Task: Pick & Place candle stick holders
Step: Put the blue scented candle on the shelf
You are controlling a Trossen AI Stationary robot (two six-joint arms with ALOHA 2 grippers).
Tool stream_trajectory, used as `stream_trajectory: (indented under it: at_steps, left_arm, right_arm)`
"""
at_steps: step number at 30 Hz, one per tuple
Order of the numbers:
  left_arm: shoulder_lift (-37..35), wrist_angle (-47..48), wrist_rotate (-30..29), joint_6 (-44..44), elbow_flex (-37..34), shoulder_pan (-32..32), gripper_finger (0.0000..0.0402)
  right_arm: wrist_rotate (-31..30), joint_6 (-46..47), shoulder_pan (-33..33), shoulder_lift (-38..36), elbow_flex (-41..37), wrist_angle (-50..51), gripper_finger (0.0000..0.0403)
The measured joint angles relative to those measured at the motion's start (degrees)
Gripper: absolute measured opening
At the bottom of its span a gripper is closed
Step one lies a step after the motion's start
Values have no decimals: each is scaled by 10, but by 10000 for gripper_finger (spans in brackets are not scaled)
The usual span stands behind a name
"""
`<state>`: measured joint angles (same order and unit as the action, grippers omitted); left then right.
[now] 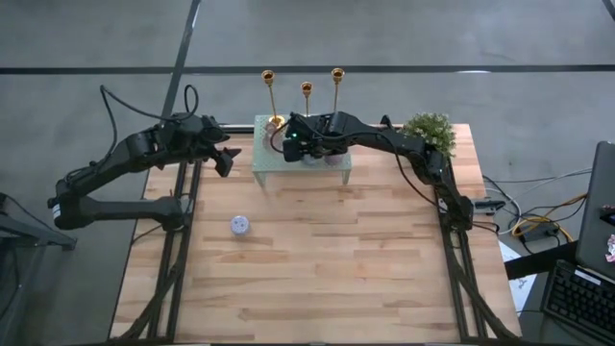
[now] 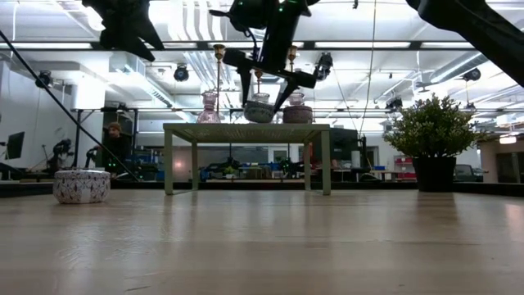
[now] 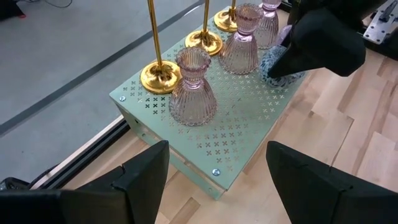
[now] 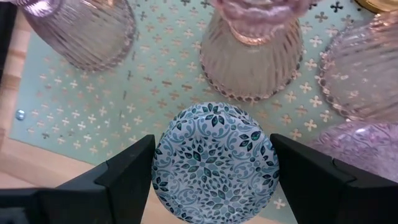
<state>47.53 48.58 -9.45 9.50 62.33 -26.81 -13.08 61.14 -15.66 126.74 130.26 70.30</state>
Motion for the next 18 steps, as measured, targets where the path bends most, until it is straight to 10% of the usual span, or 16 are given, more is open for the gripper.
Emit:
stream_trajectory:
  at_steps: [18]
  left_arm:
    - [0,0,0,-1,0,0,273]
  right_arm:
    - [11,-14,0,0,-5,-12,309]
